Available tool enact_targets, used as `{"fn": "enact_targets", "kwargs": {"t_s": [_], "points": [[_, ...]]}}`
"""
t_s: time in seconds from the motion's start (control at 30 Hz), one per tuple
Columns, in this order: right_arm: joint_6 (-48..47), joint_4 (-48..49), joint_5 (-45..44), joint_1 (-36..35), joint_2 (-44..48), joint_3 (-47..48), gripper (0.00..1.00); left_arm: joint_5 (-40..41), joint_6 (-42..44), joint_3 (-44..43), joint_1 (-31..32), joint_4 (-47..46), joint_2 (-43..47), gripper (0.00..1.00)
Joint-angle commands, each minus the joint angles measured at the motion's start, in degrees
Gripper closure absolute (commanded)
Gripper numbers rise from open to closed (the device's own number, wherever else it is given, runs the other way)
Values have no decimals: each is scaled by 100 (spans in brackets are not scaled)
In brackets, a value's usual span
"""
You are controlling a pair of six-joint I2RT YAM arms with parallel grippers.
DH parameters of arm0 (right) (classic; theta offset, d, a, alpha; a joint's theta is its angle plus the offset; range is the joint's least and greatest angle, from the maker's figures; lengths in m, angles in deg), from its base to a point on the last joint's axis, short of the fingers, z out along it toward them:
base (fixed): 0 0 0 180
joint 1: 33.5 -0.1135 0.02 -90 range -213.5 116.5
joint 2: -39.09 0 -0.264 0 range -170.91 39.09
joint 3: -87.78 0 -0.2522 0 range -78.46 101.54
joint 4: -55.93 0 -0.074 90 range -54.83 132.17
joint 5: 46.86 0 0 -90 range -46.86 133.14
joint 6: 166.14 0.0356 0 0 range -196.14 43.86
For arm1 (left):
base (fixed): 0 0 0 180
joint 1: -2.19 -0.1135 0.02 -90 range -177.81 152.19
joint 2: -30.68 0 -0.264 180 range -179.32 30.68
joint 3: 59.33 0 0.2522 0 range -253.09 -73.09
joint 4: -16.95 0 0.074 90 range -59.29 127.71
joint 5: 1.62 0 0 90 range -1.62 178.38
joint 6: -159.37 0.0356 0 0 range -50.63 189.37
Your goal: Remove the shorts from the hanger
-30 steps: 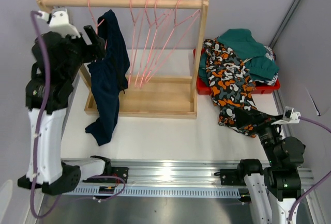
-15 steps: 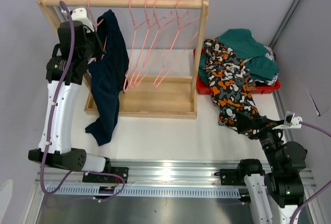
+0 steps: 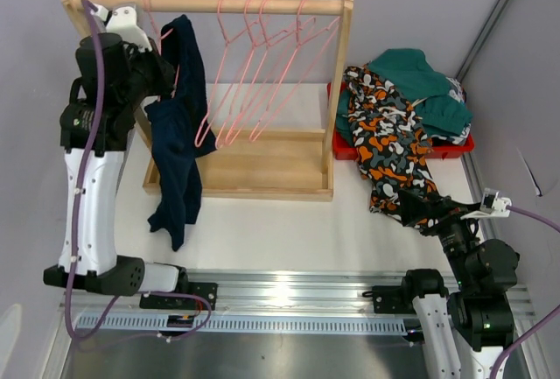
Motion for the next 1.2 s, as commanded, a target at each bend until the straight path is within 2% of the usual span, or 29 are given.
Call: {"fn": "enact_targets", "kwargs": {"t_s": [0.0, 0.13, 0.2, 0.4, 0.57, 0.63, 0.77, 0.93, 1.03, 1.17], "points": [[112, 335, 129, -16, 55, 12, 1, -597, 94, -481, 54, -526, 737, 100], [130, 362, 182, -16, 46, 91, 1, -773, 121, -543, 62, -307, 1115, 100], [130, 406, 217, -16, 28, 178, 1, -922, 130, -236, 62, -253, 1491, 100], [130, 581, 393, -7, -147, 459, 1, -1133, 174, 1265, 62, -306, 2661, 100], [173, 897, 832, 37, -445, 723, 0, -1476, 139, 1874, 124, -253, 3364, 100], [165, 968, 1121, 55, -560, 908, 1, -1590, 103, 2443, 159, -201, 3750, 100], [-11, 890, 1578, 116, -937, 1329, 1, -1354, 182, 3444, 326, -52, 4296, 100], [15, 968, 1869, 169, -1167, 1673, 0, -467, 113, 3808, 668, 651, 4219, 100], [147, 1082, 1922, 204, -1185, 1761, 1, -448, 7, 4019, 853, 897, 4104, 100], [314, 1223, 2071, 415, -1185, 1778, 1, -877, -20, 4300, 1265, 1021, 4008, 100]]}}
